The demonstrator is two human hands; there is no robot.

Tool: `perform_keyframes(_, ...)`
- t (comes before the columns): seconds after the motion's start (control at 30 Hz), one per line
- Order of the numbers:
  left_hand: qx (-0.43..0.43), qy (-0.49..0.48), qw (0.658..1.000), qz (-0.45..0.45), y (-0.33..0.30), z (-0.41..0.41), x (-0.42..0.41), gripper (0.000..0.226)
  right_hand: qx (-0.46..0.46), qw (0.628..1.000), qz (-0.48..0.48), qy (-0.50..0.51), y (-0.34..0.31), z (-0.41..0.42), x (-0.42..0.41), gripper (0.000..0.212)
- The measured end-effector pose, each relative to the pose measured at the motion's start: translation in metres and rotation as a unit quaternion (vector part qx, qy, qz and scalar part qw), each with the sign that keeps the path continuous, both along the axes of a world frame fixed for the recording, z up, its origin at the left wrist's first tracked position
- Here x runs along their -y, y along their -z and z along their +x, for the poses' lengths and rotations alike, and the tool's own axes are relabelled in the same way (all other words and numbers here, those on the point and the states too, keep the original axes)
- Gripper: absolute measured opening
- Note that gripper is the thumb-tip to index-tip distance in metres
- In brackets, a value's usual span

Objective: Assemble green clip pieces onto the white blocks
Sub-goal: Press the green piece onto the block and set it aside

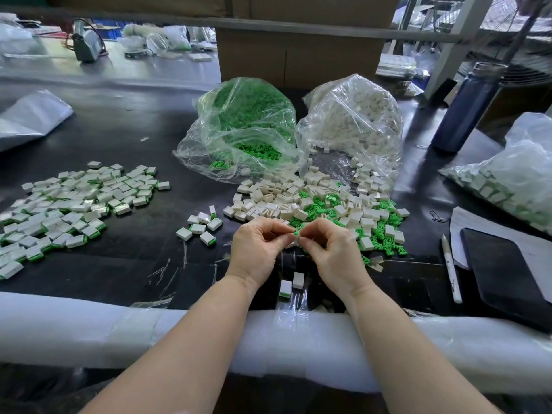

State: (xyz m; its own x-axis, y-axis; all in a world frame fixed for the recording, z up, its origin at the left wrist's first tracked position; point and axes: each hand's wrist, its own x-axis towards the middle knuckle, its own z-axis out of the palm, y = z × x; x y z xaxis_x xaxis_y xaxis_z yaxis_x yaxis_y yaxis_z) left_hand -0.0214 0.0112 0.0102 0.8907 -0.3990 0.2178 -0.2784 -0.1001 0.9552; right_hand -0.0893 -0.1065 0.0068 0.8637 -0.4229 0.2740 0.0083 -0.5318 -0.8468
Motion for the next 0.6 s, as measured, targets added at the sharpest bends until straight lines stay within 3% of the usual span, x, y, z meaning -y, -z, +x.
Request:
perform_keyframes(0.33,-0.016,0.020,1.000,0.006,0.0000,-0.0006,-0.0009,0.021,0.007,0.999,-0.051,0.002,-0.0025,-0.0008,-0.0022,0.002)
perform_keyframes(0.6,0.030,0.013,0.997,0.069,0.0033,0.0003,0.0012,0.015,0.012,0.998,-0.063,0.002,-0.0055,-0.0024,-0.0033,0.004)
